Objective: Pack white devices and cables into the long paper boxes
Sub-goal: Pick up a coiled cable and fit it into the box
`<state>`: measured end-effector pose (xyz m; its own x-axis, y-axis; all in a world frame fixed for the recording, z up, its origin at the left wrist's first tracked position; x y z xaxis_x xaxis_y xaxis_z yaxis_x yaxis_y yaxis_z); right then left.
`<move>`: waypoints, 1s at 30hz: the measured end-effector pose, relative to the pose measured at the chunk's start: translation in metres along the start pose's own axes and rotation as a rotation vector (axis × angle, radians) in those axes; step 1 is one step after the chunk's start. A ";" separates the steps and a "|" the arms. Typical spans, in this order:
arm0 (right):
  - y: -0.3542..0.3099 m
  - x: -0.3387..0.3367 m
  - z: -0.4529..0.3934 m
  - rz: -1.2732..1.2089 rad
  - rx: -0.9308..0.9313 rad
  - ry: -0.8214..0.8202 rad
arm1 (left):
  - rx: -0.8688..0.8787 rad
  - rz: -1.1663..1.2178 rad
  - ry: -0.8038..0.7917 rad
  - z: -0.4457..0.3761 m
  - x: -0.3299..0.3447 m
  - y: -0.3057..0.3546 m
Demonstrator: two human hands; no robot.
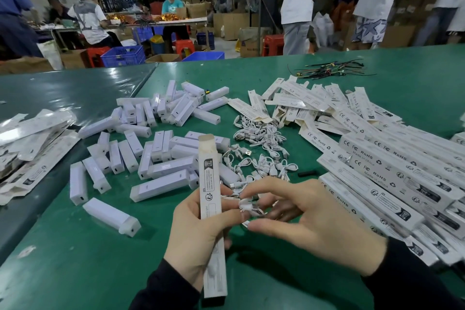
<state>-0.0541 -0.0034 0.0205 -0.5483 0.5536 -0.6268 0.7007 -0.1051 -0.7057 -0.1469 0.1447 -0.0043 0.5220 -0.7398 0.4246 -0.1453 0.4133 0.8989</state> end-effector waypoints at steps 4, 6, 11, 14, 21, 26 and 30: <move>-0.001 0.001 0.000 -0.050 -0.025 0.075 | -0.023 -0.006 -0.017 0.000 0.000 -0.001; -0.002 0.003 0.002 -0.079 0.031 0.069 | -0.025 0.003 -0.012 0.000 -0.001 -0.001; 0.000 0.009 -0.001 -0.331 0.245 0.049 | -0.029 -0.019 0.010 -0.001 -0.002 -0.003; 0.001 0.007 -0.003 -0.440 0.314 0.007 | -0.027 -0.024 0.034 -0.002 -0.003 -0.003; 0.000 0.011 -0.003 -0.457 0.309 0.050 | -0.050 -0.020 0.041 -0.002 -0.004 -0.002; 0.002 0.011 -0.003 -0.501 0.334 0.075 | -0.050 -0.059 0.041 -0.001 -0.004 -0.004; 0.007 0.006 -0.006 -0.576 0.389 0.093 | -0.076 -0.039 0.014 -0.002 -0.003 -0.005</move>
<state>-0.0503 0.0044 0.0137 -0.7298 0.6766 -0.0985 0.0862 -0.0518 -0.9949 -0.1459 0.1461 -0.0107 0.5380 -0.7489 0.3870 -0.0601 0.4238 0.9037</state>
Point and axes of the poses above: each hand's wrist, its own z-axis away from the middle knuckle, its own x-axis out of the palm, y = z × x, the point moved 1 cm from there along -z, towards the middle knuckle, and after that the axes turned 7 degrees about z, right-handed, at the moved point
